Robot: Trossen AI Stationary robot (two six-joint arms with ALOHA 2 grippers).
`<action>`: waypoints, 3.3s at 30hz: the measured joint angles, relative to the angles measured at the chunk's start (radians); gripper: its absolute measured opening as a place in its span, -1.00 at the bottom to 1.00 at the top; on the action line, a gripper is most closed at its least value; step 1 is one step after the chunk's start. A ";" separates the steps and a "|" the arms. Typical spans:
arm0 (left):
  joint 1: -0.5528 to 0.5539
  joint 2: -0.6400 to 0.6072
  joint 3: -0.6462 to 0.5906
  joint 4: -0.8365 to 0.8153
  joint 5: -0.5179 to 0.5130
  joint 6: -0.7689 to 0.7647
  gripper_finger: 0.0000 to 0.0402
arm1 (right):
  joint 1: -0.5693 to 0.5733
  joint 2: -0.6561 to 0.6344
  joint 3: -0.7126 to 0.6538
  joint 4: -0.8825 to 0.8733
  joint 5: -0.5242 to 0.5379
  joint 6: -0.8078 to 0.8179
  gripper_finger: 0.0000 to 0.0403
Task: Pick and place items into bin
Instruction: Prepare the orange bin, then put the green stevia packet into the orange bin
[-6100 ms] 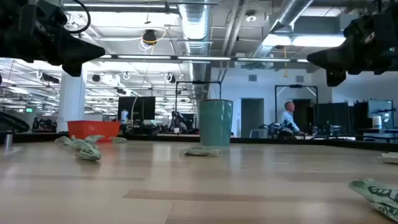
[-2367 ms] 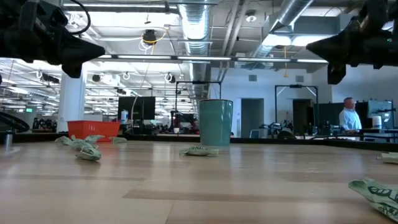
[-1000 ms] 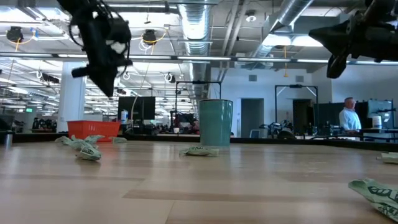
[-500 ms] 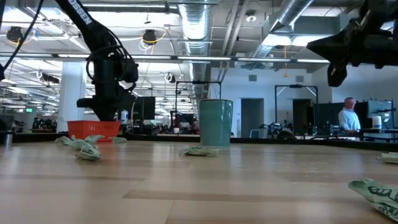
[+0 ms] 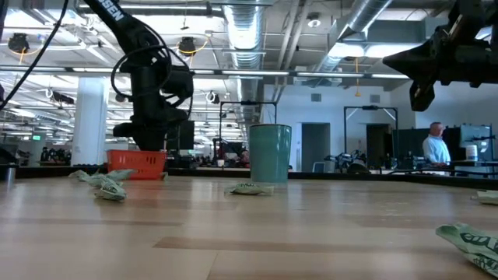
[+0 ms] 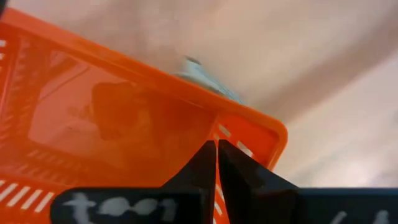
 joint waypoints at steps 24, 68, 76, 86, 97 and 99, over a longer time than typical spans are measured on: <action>-0.623 0.000 -0.001 0.240 0.042 -0.291 -0.97 | 0.000 0.000 0.000 0.001 -0.036 0.000 -1.00; -0.624 0.110 0.327 -0.062 -0.099 0.121 -0.97 | 0.068 0.000 0.000 0.016 -0.052 0.000 -1.00; -0.437 0.109 0.360 -0.372 -0.363 0.499 -0.97 | 0.068 0.000 0.000 0.017 -0.052 0.000 -1.00; -0.154 0.110 0.293 -0.189 -0.031 0.821 -0.97 | 0.067 0.000 0.000 0.016 -0.052 0.000 -1.00; -0.065 0.141 0.292 -0.179 0.059 0.933 -0.97 | 0.063 0.000 0.000 0.019 -0.049 -0.008 -1.00; -0.071 0.149 0.293 -0.156 0.058 0.928 -0.97 | 0.063 0.000 0.000 0.020 -0.049 -0.008 -1.00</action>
